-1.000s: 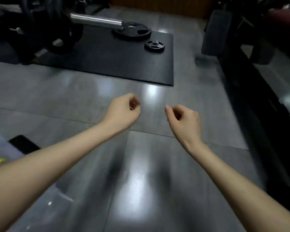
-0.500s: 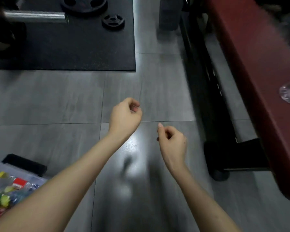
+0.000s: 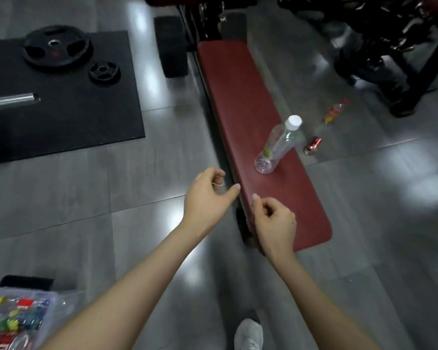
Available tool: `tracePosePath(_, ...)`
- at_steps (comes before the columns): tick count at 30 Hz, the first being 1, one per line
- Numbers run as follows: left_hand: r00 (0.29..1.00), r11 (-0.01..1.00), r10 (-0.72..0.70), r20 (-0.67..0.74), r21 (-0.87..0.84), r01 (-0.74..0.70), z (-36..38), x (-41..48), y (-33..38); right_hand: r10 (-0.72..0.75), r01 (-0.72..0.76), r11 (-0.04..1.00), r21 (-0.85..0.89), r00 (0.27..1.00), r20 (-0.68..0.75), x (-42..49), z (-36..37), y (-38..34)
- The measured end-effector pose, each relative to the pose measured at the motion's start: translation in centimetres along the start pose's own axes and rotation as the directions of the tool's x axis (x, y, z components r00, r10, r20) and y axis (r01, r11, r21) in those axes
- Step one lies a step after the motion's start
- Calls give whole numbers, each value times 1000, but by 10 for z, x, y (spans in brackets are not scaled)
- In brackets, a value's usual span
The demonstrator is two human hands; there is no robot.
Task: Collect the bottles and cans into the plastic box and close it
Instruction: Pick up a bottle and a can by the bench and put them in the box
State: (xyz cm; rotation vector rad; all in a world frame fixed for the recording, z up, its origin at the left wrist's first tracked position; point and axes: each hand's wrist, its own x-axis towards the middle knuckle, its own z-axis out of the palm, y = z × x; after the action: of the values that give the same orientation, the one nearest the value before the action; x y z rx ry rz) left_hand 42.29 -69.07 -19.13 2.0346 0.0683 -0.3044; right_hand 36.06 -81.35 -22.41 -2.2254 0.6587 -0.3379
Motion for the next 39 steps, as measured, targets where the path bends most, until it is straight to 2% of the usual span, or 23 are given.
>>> tracePosePath(3, 998, 999, 40, 52, 19, -41, 50, 14, 42, 40, -42, 998, -54, 999, -28, 33, -55, 22)
tracePosePath(7, 996, 997, -37, 84, -69, 42, 108, 47, 63, 151, -154, 986, -57, 987, -62, 76, -102, 58)
tracePosePath(12, 994, 984, -101, 32, -143, 104, 148, 91, 58, 286, -287, 958, -14, 957, -42, 119, -118, 93)
tracePosePath(17, 998, 974, -53, -17, -221, 48, 169, 127, 55, 355, -355, 935, 18, 934, -43, 167, -119, 116)
tracePosePath(24, 995, 979, 23, -98, -200, -42, 200, 148, 86, 398, -397, 915, 70, 917, -9, 226, -133, 152)
tracePosePath(28, 992, 988, 33, -122, -144, -51, 237, 165, 119, 364, -364, 931, 13, 931, -18, 271, -161, 185)
tracePosePath(30, 989, 993, 14, -145, -118, -31, 259, 171, 133, 375, -375, 927, -17, 926, 33, 296, -180, 208)
tracePosePath(32, 985, 995, -13, -174, -99, -5, 284, 174, 149, 378, -376, 926, -48, 913, 155, 320, -196, 234)
tracePosePath(35, 982, 995, -32, -187, -97, 14, 323, 177, 165, 293, -236, 954, -187, 868, 400, 348, -206, 280)
tracePosePath(39, 976, 991, -97, -195, -107, 78, 371, 182, 168, 233, -10, 942, -337, 741, 630, 363, -195, 337)
